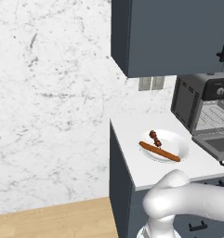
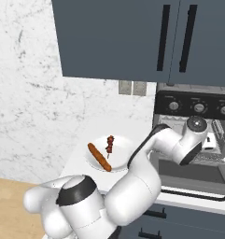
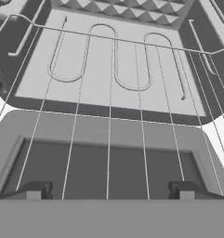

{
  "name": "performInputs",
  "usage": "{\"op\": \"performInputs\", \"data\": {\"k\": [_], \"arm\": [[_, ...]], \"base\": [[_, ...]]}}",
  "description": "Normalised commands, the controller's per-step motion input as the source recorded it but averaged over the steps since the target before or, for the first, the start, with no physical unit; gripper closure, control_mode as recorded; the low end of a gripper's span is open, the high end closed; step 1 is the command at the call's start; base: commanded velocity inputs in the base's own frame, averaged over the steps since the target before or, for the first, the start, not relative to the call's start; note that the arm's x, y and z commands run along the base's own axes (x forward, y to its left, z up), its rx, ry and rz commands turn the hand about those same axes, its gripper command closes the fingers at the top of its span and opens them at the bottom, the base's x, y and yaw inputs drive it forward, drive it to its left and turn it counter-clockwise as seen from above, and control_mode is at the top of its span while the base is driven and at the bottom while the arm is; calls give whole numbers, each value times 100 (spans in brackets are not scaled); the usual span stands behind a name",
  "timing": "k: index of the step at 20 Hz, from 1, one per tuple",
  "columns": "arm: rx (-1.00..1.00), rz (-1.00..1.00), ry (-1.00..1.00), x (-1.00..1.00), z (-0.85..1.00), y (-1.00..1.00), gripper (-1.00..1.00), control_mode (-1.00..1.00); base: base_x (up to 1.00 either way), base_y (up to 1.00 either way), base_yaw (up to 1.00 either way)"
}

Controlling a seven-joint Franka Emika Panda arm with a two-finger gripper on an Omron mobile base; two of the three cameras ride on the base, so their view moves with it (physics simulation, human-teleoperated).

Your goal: Pick up the kebab skewer and baguette bread, and place them inside the toaster oven. Close the toaster oven door and start by setting the timer.

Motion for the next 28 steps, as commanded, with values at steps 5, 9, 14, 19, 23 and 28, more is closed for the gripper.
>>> {"op": "performInputs", "data": {"k": [5,9,14,19,23,28], "arm": [[-2,-2,25,-70,65,-21,-100,-100],[0,0,9,-54,100,13,-100,-100],[-2,-3,1,-69,53,85,-100,-100],[-3,-5,-5,-75,-19,100,-100,-100],[-13,0,-6,-43,-13,100,-100,-100],[-11,0,1,0,-2,100,-100,-100]], "base": [[0,0,0],[0,0,0],[0,0,0],[0,0,0],[0,0,0],[0,0,0]]}}
